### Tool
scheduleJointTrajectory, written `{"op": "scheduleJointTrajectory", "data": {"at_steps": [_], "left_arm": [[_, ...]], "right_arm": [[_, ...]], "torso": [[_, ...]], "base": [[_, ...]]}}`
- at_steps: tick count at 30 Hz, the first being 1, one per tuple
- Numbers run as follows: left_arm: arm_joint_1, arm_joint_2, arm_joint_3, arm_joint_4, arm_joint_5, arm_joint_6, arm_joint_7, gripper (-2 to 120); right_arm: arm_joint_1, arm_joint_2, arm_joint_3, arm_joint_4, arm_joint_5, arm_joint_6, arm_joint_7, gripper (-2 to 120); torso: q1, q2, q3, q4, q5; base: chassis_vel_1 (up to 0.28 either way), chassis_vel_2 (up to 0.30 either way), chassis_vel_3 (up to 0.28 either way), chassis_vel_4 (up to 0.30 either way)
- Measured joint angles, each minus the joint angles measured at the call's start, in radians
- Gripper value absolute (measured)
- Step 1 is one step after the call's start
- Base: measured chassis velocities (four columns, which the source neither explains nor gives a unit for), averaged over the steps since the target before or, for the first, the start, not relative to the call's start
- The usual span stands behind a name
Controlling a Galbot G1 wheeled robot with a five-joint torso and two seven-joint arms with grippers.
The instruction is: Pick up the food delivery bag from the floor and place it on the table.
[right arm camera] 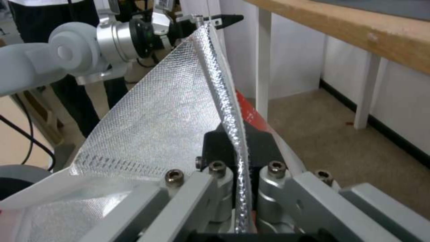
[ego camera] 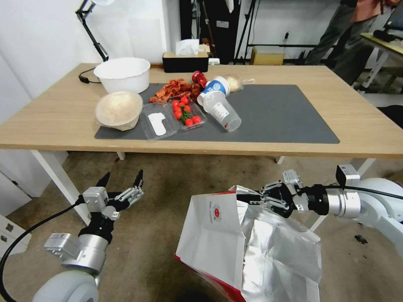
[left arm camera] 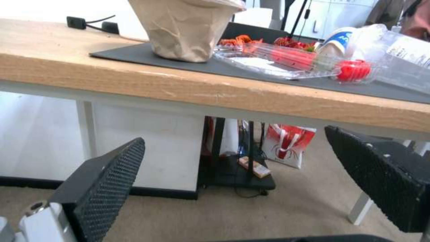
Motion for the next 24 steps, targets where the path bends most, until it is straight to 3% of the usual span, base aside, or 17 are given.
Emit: {"op": "scheduleJointTrajectory", "data": {"at_steps": [24], "left_arm": [[0.0, -0.001, 0.001, -0.002, 0.004, 0.001, 0.001, 100]], "right_arm": [[0.0, 0.005, 0.0, -0.007, -0.001, 0.0, -0.003, 0]], "torso": [[0.041, 0.103, 0.062, 0.0, 0.0]], "base": [[0.0, 0.0, 0.0, 0.0]]}}
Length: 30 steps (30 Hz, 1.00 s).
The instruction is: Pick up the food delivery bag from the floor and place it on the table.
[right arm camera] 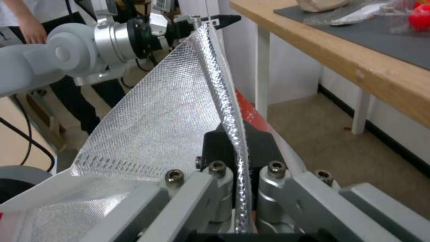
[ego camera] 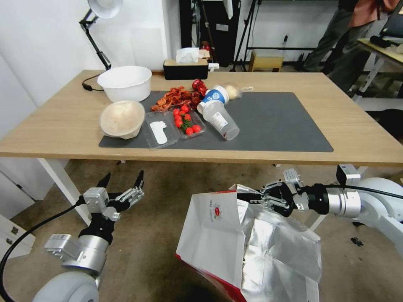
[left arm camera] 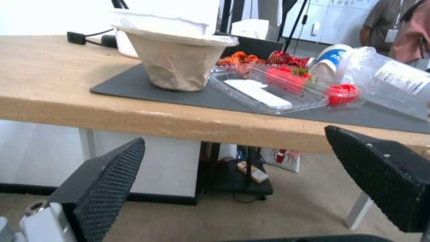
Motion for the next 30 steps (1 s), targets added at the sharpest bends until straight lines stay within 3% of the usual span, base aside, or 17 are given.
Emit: {"op": "scheduleJointTrajectory", "data": {"at_steps": [30], "left_arm": [[0.004, 0.004, -0.002, -0.011, -0.004, 0.0, -0.002, 100]], "right_arm": [[-0.001, 0.0, 0.0, 0.005, -0.003, 0.001, -0.002, 0]], "torso": [[0.054, 0.13, 0.076, 0.0, 0.0]], "base": [[0.0, 0.0, 0.0, 0.0]]}}
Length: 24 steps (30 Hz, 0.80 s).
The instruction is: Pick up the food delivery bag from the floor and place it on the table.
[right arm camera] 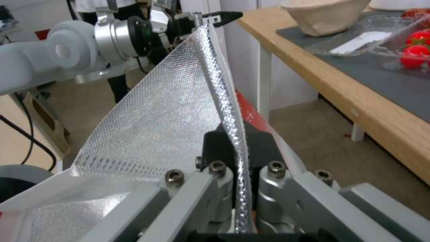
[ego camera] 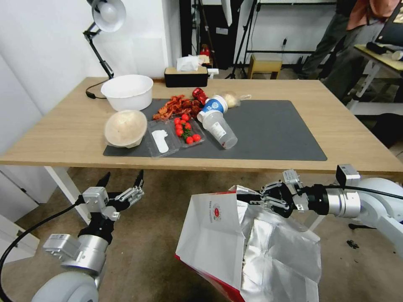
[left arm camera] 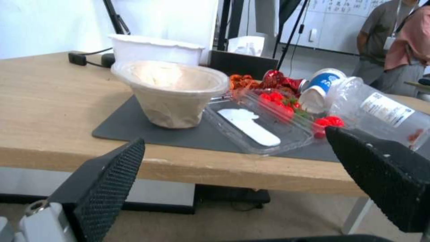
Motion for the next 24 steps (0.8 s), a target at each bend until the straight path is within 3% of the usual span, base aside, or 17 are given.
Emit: {"op": "scheduleJointTrajectory", "data": {"at_steps": [24], "left_arm": [[-0.001, 0.0, -0.001, -0.004, -0.001, 0.0, -0.003, 100]], "right_arm": [[0.01, 0.008, -0.008, -0.009, -0.004, 0.001, -0.001, 0]], "torso": [[0.048, 0.112, 0.064, 0.0, 0.0]], "base": [[0.0, 0.0, 0.0, 0.0]]}}
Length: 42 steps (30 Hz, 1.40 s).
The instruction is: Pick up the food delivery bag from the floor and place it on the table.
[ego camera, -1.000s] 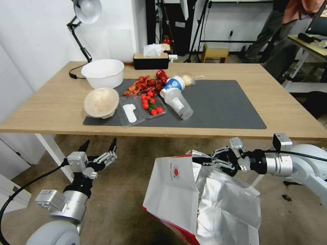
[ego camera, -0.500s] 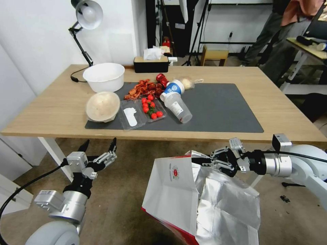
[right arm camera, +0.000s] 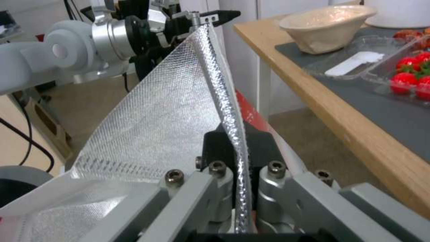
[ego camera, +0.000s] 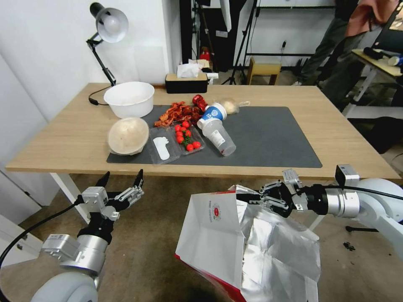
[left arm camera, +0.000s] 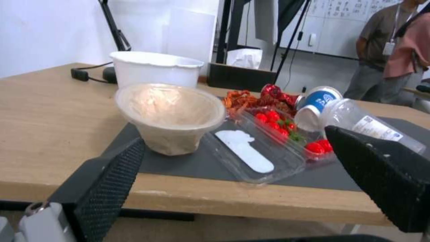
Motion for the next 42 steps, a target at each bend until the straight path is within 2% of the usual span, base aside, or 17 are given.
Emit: {"op": "scheduleJointTrajectory", "data": {"at_steps": [22, 42], "left_arm": [[0.005, 0.001, 0.004, -0.003, -0.014, 0.001, -0.006, 100], [0.008, 0.008, 0.0, -0.011, -0.026, -0.002, -0.002, 100]], "right_arm": [[-0.011, 0.001, 0.012, 0.003, 0.0, 0.001, -0.002, 0], [-0.009, 0.003, 0.012, -0.002, -0.001, 0.001, -0.006, 0]], "torso": [[0.045, 0.103, 0.058, 0.0, 0.0001], [0.045, 0.102, 0.058, 0.0, 0.0]], "base": [[0.0, 0.0, 0.0, 0.0], [0.0, 0.0, 0.0, 0.0]]}}
